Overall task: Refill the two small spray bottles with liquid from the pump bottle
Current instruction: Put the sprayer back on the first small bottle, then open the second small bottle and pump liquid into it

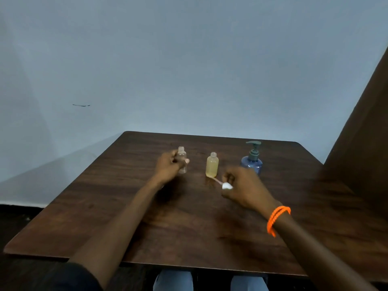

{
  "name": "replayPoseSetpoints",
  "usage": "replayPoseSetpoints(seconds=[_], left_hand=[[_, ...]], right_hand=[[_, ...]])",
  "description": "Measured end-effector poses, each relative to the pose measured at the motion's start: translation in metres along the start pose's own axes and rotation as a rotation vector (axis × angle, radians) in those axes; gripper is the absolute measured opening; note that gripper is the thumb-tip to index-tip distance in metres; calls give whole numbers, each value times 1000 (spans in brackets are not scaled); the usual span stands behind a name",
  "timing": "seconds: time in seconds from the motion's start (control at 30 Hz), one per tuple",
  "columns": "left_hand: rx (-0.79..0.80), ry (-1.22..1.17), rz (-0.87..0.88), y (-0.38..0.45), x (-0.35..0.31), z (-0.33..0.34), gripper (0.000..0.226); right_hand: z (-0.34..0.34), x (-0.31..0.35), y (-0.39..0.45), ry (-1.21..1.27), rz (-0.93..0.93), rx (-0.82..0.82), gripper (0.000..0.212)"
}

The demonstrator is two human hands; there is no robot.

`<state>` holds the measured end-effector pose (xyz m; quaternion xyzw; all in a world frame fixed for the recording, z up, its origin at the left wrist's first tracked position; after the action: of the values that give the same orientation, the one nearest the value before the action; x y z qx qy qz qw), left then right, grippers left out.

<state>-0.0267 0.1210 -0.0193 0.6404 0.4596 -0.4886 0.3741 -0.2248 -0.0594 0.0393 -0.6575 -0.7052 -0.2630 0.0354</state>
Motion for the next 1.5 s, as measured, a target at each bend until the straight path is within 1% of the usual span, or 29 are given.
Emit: replayPoseSetpoints(seconds=[0.1,0.13,0.17,0.2,0.23,0.3,0.33,0.37,0.4,0.43,0.5,0.53,0.57,0.6,0.7,0.77,0.9,1.0,1.1,1.27,1.37,1.47,1.5], left_hand=[[18,-29,7,-6,-2,7,29],[34,-29,26,-8,-3,11,29],[50,-29,46,-10,-3,15,28],[66,-34,64,-11,-4,18,28],[76,-30,83,-14,-4,21,29],[94,-4,117,-19,-4,27,30],[104,10,135,-21,-4,31,31],[117,21,149,-24,-5,36,32],[128,30,152,-27,-6,40,33],[136,37,155,-31,-8,46,35],[137,44,174,-36,-15,56,36],[136,44,190,-38,-19,60,36],[133,46,205,-41,-24,65,38],[124,52,217,-43,-29,69,39],[110,49,256,-46,-44,80,43],[112,29,283,-46,-56,86,44],[144,6,338,-43,-75,92,46],[170,10,368,-45,-82,96,46],[178,-14,364,-47,-82,98,46],[164,19,341,-47,-71,98,51],[157,17,346,-48,-74,98,51],[129,3,362,-48,-84,98,53],[116,6,371,-47,-87,98,53]], right_hand=[[22,-18,-18,15,-23,100,11],[23,-21,-19,28,-18,103,14],[20,-25,-19,52,-5,57,20],[12,-28,-17,75,17,-56,28],[1,-34,-16,92,55,-235,37],[-26,-49,-15,178,134,-680,52],[-37,-57,-13,268,175,-832,58],[-45,-64,-8,387,214,-901,61],[-48,-69,-1,518,238,-892,60],[-48,-73,9,656,254,-826,57],[-38,-76,28,902,297,-634,60],[-31,-76,36,968,309,-561,61],[-24,-76,41,992,308,-528,63],[-19,-75,45,988,294,-531,63],[-11,-69,50,1015,259,-628,55],[-8,-65,51,1018,240,-663,53],[-6,-64,50,962,207,-620,67],[-7,-65,50,985,193,-623,67],[-4,-69,51,1002,210,-625,74],[-4,-68,52,969,249,-621,57],[-4,-68,53,959,251,-648,54],[-3,-69,56,934,249,-638,59],[-3,-69,56,929,256,-635,58]])
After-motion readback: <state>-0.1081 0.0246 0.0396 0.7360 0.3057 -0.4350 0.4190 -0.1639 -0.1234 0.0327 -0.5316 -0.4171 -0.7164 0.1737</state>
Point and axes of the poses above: each hand's wrist, its own y-axis towards the middle knuckle, its own z-axis out of the palm, x = y × z, the point moved 2 cm from there along y, towards the middle knuckle, and after that the axes turned 11 degrees about -z, right-handed, at the moved point
